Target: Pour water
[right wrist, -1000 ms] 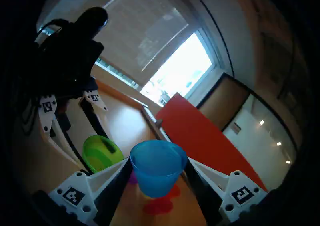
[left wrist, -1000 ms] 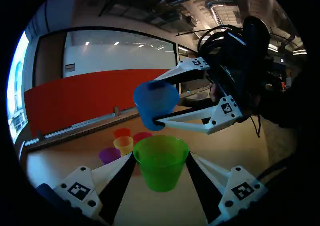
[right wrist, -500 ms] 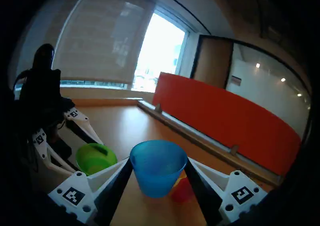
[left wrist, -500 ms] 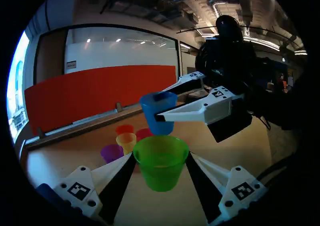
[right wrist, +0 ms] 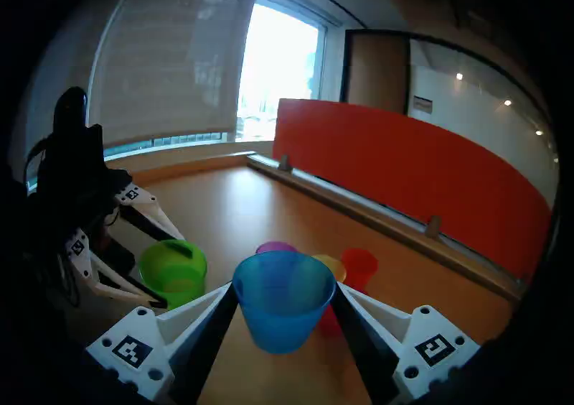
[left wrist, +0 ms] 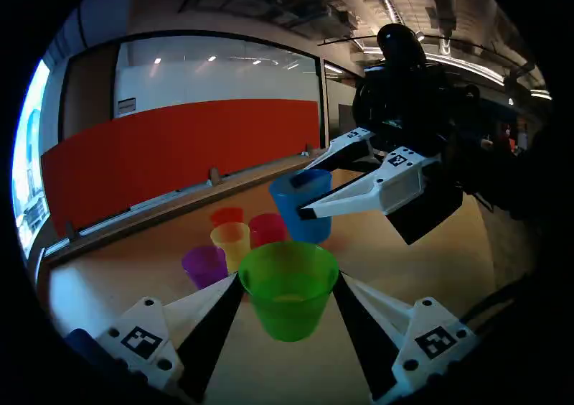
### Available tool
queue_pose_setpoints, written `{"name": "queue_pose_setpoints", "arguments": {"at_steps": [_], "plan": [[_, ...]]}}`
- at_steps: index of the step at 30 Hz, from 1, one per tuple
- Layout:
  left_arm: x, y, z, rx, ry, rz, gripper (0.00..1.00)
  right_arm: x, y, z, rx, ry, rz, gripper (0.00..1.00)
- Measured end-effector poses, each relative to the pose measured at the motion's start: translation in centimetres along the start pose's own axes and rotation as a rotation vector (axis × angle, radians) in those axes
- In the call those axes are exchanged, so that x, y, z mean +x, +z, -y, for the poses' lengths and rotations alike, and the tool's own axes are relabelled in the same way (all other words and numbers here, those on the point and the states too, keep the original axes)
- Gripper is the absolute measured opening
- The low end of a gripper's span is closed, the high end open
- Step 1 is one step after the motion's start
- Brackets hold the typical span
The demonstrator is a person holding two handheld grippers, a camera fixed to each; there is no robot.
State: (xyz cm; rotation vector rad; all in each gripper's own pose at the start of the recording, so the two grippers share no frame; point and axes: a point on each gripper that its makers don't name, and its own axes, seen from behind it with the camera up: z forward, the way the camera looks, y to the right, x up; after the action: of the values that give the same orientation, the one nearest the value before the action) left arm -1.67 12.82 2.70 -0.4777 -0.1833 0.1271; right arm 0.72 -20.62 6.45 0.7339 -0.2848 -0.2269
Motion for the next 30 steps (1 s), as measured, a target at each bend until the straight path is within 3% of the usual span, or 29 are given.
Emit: {"name": "queue_pose_setpoints", "arguments": {"at_steps": [12,30], "plan": [[-2.0,2.2,1.0,-0.014,0.014,0.081,0.86,-4.6,1.4,0.0,0.050,-0.012,0.141,0.92],[-5.1,4.8,2.3,-0.032,0.037,0.188,0.87,-8.8,3.2,0.0,0.103,-0.012,0.263,0.92]]}}
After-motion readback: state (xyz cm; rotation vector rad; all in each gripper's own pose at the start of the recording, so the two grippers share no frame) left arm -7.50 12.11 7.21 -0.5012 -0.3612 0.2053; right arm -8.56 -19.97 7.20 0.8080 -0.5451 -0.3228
